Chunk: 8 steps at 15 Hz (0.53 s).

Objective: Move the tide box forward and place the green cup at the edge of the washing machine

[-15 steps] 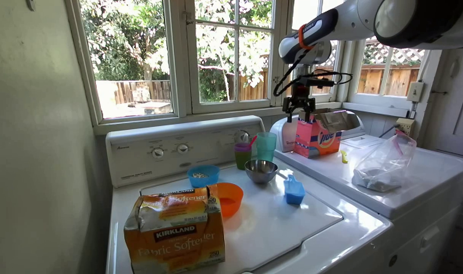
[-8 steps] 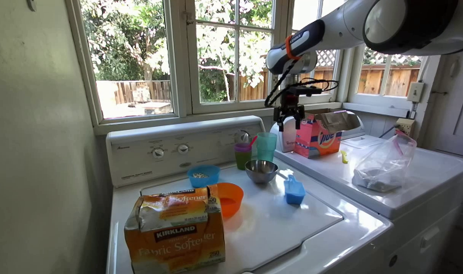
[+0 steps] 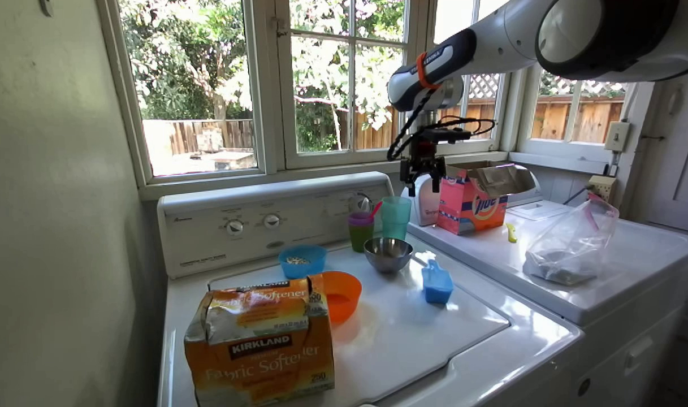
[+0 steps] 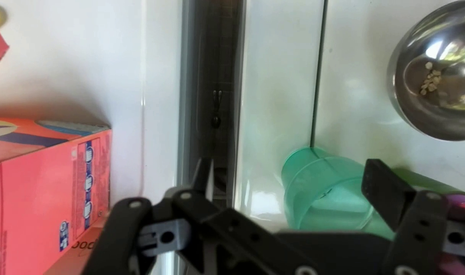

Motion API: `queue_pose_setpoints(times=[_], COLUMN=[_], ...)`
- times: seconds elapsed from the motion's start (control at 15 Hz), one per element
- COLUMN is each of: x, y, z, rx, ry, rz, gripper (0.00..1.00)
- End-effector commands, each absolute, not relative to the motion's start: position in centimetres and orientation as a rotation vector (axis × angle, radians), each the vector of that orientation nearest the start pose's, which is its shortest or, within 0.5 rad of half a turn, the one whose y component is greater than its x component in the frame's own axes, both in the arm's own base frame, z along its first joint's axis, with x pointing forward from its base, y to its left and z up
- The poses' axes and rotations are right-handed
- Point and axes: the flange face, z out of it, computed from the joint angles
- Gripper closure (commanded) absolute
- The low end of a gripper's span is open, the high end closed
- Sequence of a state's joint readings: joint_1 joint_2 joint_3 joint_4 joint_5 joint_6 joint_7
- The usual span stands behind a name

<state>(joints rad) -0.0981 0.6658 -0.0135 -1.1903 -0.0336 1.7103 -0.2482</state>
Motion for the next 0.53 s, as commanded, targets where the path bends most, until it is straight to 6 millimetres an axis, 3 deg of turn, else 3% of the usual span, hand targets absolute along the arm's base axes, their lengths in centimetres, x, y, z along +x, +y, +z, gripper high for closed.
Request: queue_pose_setpoints(times=[0.0, 0.27, 0.47], x=[71.1, 71.3, 71.9], y=[-6.2, -4.5, -4.0], z=[37.7, 37.0, 36.2], rx=[-3.105, -3.080, -3.090], ry=[-0.416, -0.573, -0.598], rz=[0.251, 0.178, 0.078], gripper=[0.00, 0.00, 0.00])
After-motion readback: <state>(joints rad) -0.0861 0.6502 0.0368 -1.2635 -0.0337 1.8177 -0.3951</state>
